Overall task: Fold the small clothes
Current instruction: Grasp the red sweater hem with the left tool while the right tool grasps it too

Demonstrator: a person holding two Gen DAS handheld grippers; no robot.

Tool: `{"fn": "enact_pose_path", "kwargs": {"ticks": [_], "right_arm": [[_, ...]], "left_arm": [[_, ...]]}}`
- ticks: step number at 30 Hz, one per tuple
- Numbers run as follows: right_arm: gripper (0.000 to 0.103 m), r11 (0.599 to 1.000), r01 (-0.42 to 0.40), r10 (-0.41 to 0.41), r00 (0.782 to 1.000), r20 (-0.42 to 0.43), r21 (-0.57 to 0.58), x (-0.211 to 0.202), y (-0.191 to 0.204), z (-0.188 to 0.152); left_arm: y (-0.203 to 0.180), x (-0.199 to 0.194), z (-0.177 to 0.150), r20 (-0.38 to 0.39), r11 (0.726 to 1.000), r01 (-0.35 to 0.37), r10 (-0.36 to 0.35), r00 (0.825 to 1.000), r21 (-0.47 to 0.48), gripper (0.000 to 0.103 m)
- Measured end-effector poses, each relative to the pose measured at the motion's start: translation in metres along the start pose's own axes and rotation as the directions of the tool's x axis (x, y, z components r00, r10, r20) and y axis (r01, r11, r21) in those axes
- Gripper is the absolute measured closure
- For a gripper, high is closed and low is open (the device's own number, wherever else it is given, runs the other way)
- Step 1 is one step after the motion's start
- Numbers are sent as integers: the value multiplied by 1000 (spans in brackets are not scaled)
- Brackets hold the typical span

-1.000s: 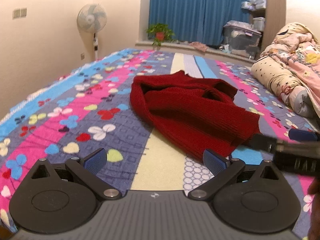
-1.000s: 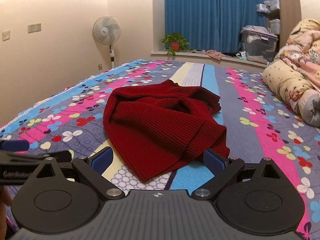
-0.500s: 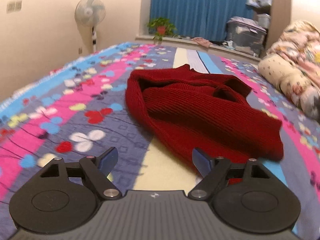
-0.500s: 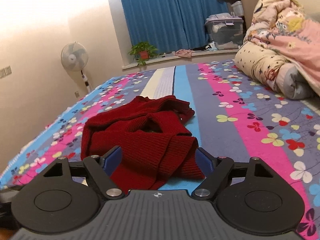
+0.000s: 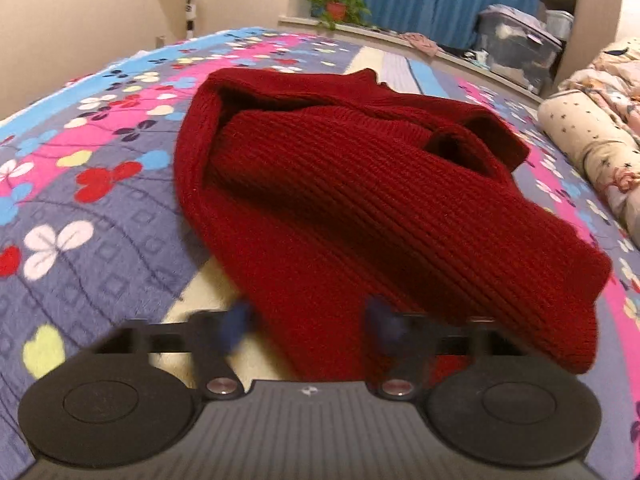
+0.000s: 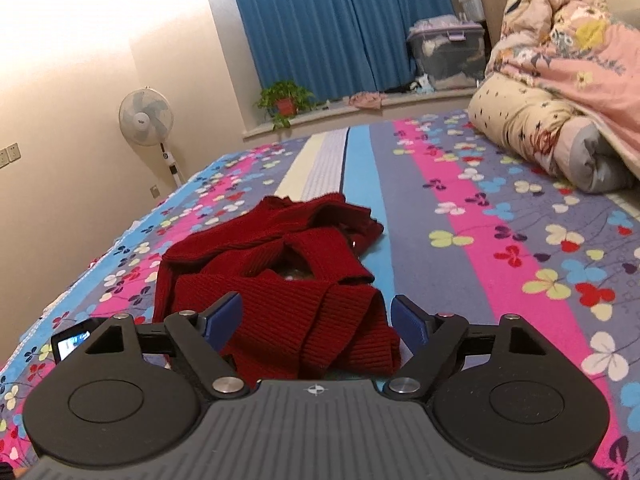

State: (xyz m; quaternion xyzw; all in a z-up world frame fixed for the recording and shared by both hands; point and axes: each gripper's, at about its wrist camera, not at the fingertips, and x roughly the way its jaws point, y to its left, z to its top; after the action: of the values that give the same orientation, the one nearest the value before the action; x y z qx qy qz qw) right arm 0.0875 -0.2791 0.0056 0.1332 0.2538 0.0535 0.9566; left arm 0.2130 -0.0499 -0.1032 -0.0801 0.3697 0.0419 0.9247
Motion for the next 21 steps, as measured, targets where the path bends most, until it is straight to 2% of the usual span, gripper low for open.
{"fn": "enact_pose_path", "kwargs": {"ticks": [1, 3, 8, 11, 15, 19, 21], "right_arm": [[21, 1000, 4, -4, 1000, -2, -5, 0, 1, 0], [24, 1000, 17, -17, 1000, -1, -20, 0, 3, 0], [52, 1000, 23, -23, 1000, 6, 1, -2, -1, -1], [63, 999, 35, -35, 999, 9, 23, -6, -7, -2], [67, 997, 61, -61, 998, 3, 57, -10, -15, -6], [69, 996, 72, -72, 997, -2, 60, -10, -14, -10], [69, 996, 76, -76, 997, -4, 45, -7, -14, -13]], "left_arm": [[4, -2, 3, -11, 1000, 14, -14, 1000, 2, 88], [10, -10, 9, -23, 998, 45, -45, 999, 33, 90], [36, -52, 20, 47, 974, 80, -92, 995, 211, 92], [63, -83, 18, 69, 952, 68, -93, 993, 300, 92], [122, -108, 18, 62, 931, 44, -71, 996, 362, 93], [182, -124, 16, -7, 937, 75, -78, 997, 342, 93], [203, -130, 14, -53, 949, 112, -100, 994, 296, 93]]}}
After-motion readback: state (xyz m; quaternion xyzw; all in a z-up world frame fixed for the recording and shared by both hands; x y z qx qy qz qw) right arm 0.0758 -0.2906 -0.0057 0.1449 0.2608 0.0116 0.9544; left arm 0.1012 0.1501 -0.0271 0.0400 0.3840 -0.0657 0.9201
